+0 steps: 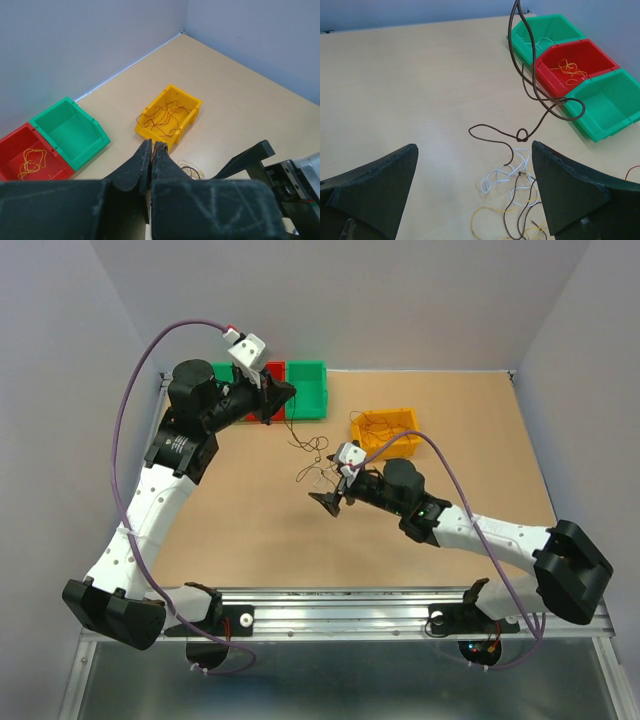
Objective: Untangle the cables
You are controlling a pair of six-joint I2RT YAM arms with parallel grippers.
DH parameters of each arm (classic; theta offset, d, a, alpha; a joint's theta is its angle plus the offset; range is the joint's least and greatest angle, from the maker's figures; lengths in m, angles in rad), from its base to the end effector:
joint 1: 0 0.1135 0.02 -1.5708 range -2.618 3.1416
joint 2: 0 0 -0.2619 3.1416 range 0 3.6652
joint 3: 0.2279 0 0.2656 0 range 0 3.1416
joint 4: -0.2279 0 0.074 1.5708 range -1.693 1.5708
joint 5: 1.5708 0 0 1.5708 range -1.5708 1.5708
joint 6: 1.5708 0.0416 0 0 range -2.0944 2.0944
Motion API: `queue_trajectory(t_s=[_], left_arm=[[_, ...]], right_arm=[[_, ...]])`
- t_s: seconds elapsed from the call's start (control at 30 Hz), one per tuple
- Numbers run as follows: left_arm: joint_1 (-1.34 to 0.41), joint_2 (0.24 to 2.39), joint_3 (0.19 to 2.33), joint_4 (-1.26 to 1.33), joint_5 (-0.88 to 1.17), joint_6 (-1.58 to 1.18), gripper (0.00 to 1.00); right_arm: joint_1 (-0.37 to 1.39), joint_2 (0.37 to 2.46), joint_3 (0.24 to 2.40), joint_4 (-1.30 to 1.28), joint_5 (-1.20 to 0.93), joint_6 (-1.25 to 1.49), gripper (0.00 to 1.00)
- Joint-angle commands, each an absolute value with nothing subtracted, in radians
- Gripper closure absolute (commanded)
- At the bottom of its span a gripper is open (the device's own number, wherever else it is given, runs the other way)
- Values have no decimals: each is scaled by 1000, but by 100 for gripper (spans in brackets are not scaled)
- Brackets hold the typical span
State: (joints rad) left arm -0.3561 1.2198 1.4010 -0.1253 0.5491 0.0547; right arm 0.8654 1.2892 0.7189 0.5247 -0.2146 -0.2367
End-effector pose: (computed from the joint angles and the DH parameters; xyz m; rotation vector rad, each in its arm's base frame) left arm 0.2576 -0.1190 0.4712 0.7406 1.3722 -0.6534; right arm 0.1955 0.2432 0.2707 -1.0066 1.3143 0.6552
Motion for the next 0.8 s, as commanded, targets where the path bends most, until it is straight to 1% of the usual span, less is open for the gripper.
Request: queue_trajectory(t_s=[0.0,0.17,0.43,0.53,0.57,0.6,0.67,0.77], left_arm=[[-356,1206,1437,-98,575,67,100],[-357,1216,1439,-106,578,81,100],[-357,1212,1430,-100,587,80,100],[-357,1216,1424,-98,600,75,100],[-357,1218,1420,-98,601,75,100],[-357,1221,1419,-97,604,77,100],[-357,1229,1419,-97,606,75,100],[-357,1242,1425,-97,601,80,100]], right_arm=[[871,1360,854,624,-137,-290,0],[871,1455,888,733,-42,-313,0],[870,1517,917,813,-5,-319,2],[871,1529,913,860,-20,-321,6],[870,1532,914,865,-26,-321,9],[871,1540,919,871,-37,-321,15],[871,1546,922,874,-52,-321,23],[870,1552,925,874,-77,-313,52]])
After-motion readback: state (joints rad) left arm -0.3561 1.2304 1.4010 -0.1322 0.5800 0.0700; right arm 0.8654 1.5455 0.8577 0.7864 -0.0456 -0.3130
